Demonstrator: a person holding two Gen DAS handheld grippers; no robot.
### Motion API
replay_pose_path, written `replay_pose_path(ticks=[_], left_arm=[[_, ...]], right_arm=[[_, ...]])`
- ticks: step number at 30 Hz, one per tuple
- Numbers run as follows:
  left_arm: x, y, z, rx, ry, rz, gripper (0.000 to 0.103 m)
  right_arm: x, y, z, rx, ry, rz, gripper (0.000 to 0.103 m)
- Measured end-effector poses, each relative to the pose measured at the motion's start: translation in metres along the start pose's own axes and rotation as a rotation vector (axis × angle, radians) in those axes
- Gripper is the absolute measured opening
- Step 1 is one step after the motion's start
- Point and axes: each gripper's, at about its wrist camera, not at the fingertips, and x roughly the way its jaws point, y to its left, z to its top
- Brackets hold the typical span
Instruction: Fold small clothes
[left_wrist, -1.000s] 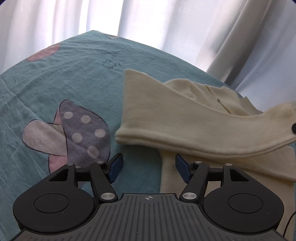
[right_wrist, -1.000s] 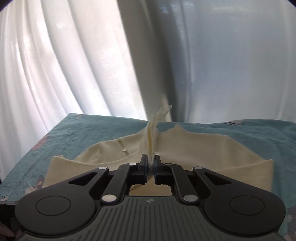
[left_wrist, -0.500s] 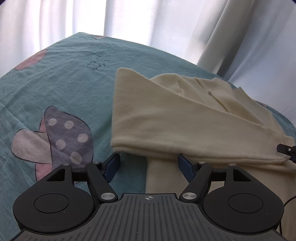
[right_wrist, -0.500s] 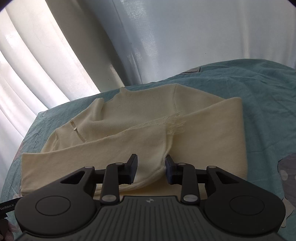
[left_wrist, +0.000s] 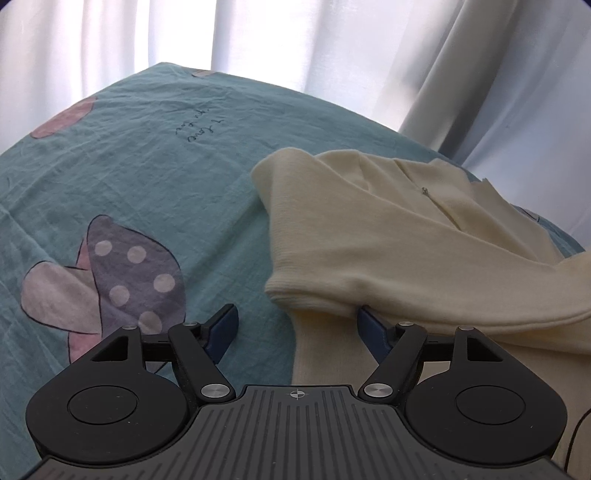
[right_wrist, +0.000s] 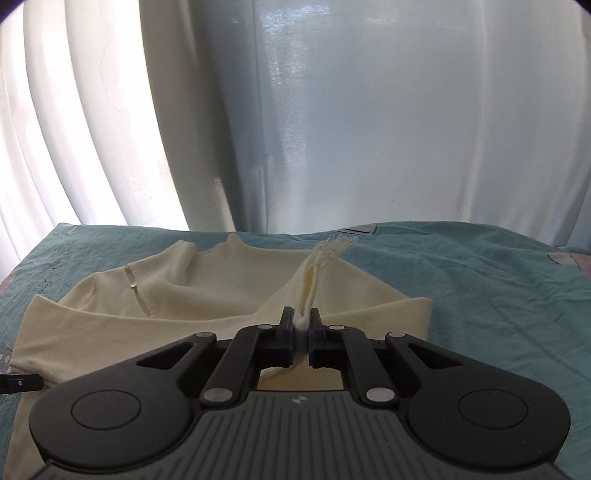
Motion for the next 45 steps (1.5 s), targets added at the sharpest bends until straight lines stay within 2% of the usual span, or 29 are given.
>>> replay_pose_path(ticks=[6, 9, 13, 16, 18, 20, 22, 24, 26, 28, 33, 36, 40, 45], left_arm=[[0.001, -0.002, 0.002, 0.009, 0.004, 0.021, 0.077], [-0.004, 0.000, 0.003, 0.000, 0.010, 0.033, 0.077], [-0.031, 0.000, 0.009, 0.000, -0.060, 0.020, 0.078], [-0.039, -0.006, 0.022, 0.013, -0.129, 0.004, 0.083], [-0.033, -0.013, 0.030, 0.029, -0.140, 0.006, 0.083], [-0.015, -0.018, 0.034, 0.043, -0.108, -0.015, 0.083], [0.007, -0.023, 0.032, 0.058, -0.037, -0.019, 0.083], [0.026, -0.024, 0.026, 0.060, 0.028, 0.009, 0.083], [0.028, -0.024, 0.017, 0.067, -0.005, 0.014, 0.088], [0.028, -0.023, 0.014, 0.083, -0.019, 0.018, 0.090], [0.027, -0.021, 0.015, 0.089, -0.025, 0.012, 0.092], [0.027, -0.021, 0.014, 0.096, -0.029, 0.011, 0.093], [0.028, -0.021, 0.015, 0.098, -0.025, 0.014, 0.095], [0.024, -0.017, 0.015, 0.087, -0.003, 0.016, 0.096]], right_arm=[[0.006, -0.026, -0.010, 0.032, 0.052, -0.063, 0.006], [0.014, -0.035, -0.015, 0.051, 0.119, -0.105, 0.007], [0.006, -0.041, -0.016, 0.090, 0.101, -0.198, 0.016], [-0.002, -0.030, -0.010, 0.064, 0.061, -0.168, 0.016], [0.000, -0.010, -0.005, 0.007, 0.051, -0.109, 0.016], [0.006, 0.015, -0.003, -0.060, 0.068, -0.024, 0.017], [0.015, 0.037, -0.007, -0.121, 0.094, 0.036, 0.018], [0.026, 0.055, -0.015, -0.185, 0.134, 0.055, 0.018], [0.035, 0.059, -0.025, -0.223, 0.158, 0.039, 0.019], [0.033, 0.056, -0.029, -0.255, 0.128, 0.034, 0.021], [0.030, 0.028, -0.026, -0.198, 0.124, -0.057, 0.023], [0.026, 0.009, -0.025, -0.154, 0.120, -0.072, 0.023], [0.021, 0.002, -0.027, -0.181, 0.119, -0.136, 0.023], [0.015, -0.011, -0.028, -0.160, 0.136, -0.168, 0.023]])
